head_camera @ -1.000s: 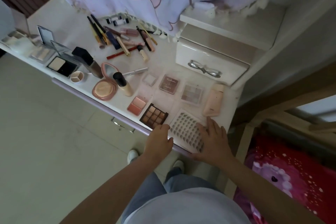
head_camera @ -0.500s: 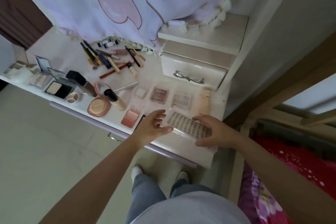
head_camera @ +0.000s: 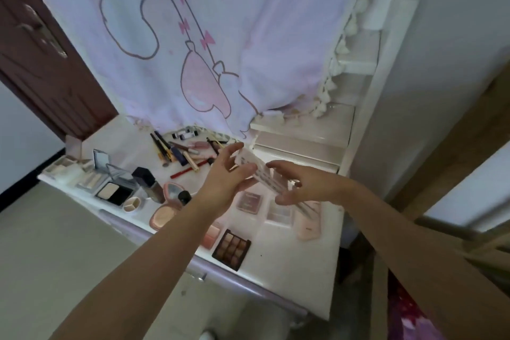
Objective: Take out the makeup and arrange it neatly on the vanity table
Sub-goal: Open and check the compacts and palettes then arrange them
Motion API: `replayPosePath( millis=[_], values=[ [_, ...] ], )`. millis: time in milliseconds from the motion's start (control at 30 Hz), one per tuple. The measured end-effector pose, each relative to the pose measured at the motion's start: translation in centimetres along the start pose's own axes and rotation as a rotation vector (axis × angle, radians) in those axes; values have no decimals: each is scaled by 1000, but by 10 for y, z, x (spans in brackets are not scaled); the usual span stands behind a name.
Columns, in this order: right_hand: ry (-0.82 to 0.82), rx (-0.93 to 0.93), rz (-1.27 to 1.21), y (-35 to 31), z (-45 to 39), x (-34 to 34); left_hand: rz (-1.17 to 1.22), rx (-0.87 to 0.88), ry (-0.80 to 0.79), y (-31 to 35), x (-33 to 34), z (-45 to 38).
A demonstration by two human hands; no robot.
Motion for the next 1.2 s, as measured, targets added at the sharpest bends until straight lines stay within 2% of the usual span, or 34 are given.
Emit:
replayPosePath(
  millis=[100, 333, 533, 667, 767, 867, 967, 1067, 1133, 1200],
  values=[
    [-98, -15, 2, -22, -6, 0, -78, 34, 7, 15, 0, 4],
    [-110, -38, 182, -50, -13, -12, -1, 54, 4, 36, -5, 11],
    [-126, -53, -35, -47, -12, -17, -21, 94, -39, 41, -16, 20],
    [-170, -51, -181, -38, -10, -17, 68, 65, -11, 32, -23, 27],
    [-41, -54, -282, -23, -7, -29, 123, 37, 9, 21, -28, 34],
    [229, -131, -408, -1, 4, -43, 217, -14, 16, -1, -34, 43],
    [472, -163, -383, 28, 23, -44, 341, -115, -47, -32, -32, 54],
    [590, -54, -445, 72, 35, -27, 419, -248, -140, -72, -23, 67],
    [622, 31, -482, 100, 39, -13, 415, -380, -118, -107, -28, 74],
    [669, 113, -549, 125, 45, -4, 194, -483, -114, -139, -37, 81]
  ],
)
Point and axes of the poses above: each hand's wrist, its own z-axis away from the middle knuckle, its own x-axis out of the palm, y = z × x, the point moved 9 cm from there along -z, towards the middle knuckle, and after that the axes turned 3 degrees about z, right-handed, at the moved point
